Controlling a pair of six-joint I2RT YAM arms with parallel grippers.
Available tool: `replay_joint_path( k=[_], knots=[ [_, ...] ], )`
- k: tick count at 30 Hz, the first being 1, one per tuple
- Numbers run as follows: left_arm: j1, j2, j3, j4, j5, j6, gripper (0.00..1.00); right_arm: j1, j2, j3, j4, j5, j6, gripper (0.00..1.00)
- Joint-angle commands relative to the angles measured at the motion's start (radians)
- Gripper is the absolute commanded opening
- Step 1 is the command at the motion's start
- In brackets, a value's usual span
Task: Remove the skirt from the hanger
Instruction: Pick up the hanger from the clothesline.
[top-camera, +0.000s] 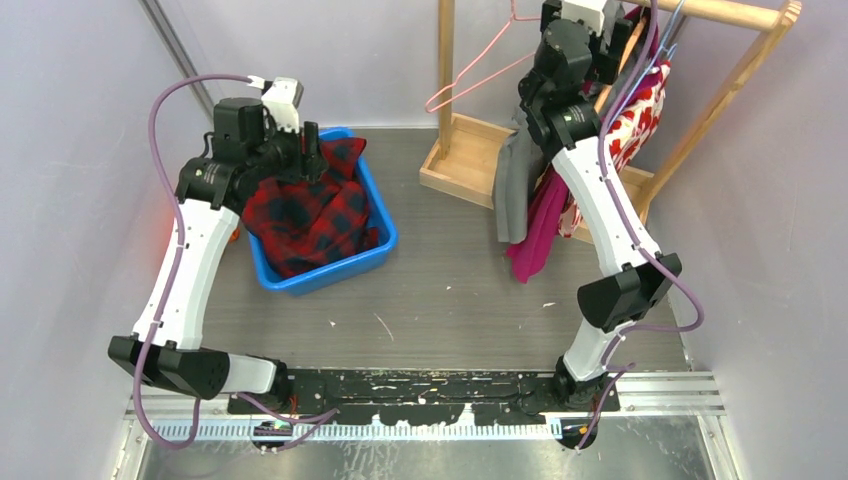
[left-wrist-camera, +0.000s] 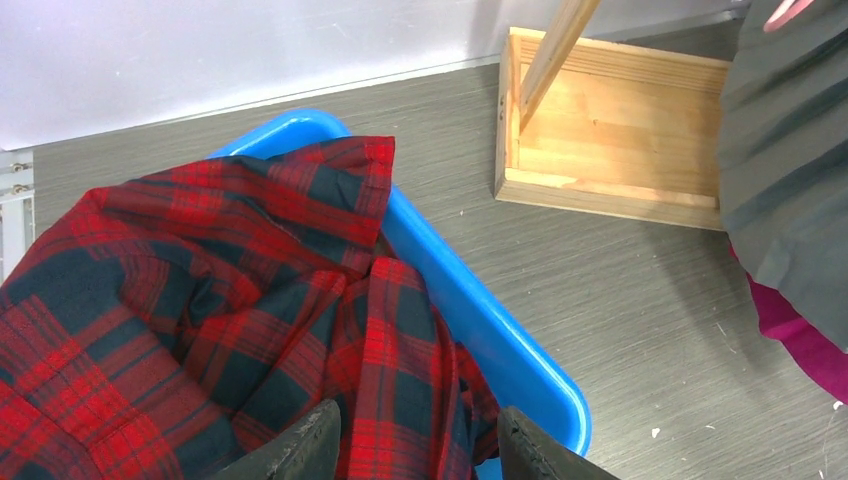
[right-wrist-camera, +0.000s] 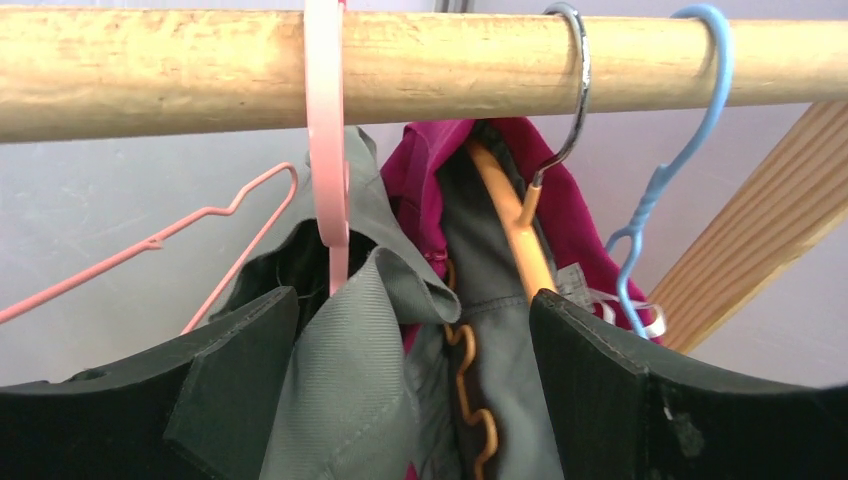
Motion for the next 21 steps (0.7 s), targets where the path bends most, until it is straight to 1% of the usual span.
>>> replay_joint_path(
  k=[1, 6, 14, 19, 21],
  knots=[
    [-0.002, 0.005, 0.014, 0.015, -0.005, 0.007, 0.58, -0.026, 0.038, 0.073, -0.058, -0.027, 0.115, 0.90],
    [-0.002, 0.024, 0.014, 0.018, -0.004, 0.009, 0.58, -0.027, 0.032, 0.093, -0.087, -0.048, 0.147, 0.87],
    [-0.002, 0.023, 0.000, 0.015, -0.013, 0.017, 0.58, -0.022, 0.027, 0.179, -0.219, -0.142, 0.291, 0.80],
    [-0.002, 0.017, -0.015, 0.017, -0.014, 0.017, 0.57, -0.013, -0.012, 0.124, -0.172, -0.076, 0.232, 0.79],
    [-0.001, 0.014, -0.024, 0.016, -0.014, 0.017, 0.57, -0.013, -0.036, 0.098, -0.162, -0.075, 0.210, 0.79]
  ],
)
